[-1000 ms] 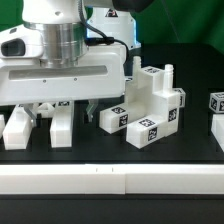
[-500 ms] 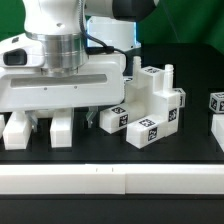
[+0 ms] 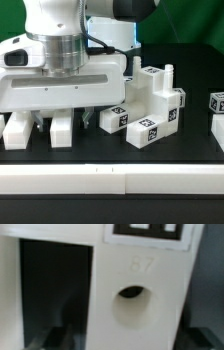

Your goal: Assemble chair

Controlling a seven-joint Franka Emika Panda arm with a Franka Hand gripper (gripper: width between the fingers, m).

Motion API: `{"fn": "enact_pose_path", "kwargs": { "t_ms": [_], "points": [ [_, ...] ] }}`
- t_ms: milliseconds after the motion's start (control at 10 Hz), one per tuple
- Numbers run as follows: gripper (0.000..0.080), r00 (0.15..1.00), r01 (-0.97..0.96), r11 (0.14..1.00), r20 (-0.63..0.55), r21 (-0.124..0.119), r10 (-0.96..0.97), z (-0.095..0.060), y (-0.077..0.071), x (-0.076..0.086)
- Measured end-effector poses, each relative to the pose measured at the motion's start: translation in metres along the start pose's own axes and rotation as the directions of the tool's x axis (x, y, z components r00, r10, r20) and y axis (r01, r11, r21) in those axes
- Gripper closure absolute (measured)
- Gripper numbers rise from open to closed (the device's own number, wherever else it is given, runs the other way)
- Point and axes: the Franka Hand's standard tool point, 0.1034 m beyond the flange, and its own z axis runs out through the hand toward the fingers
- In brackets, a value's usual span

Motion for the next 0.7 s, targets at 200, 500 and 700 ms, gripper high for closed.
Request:
{"fn": "enact_pose_path", "kwargs": {
  "t_ms": [200, 500, 700],
  "points": [
    [0.0513, 1.0, 0.0, 1.0, 0.0, 0.0, 0.0, -0.0002, -0.0003, 0.0006],
    [0.0513, 1.0, 0.0, 1.0, -0.001, 0.001, 0.0, -0.002, -0.0002, 0.0022],
    [0.0513, 1.0, -0.002, 1.0, -0.005, 0.0, 0.002, -0.0041, 0.0011, 0.0029]
  ]
}}
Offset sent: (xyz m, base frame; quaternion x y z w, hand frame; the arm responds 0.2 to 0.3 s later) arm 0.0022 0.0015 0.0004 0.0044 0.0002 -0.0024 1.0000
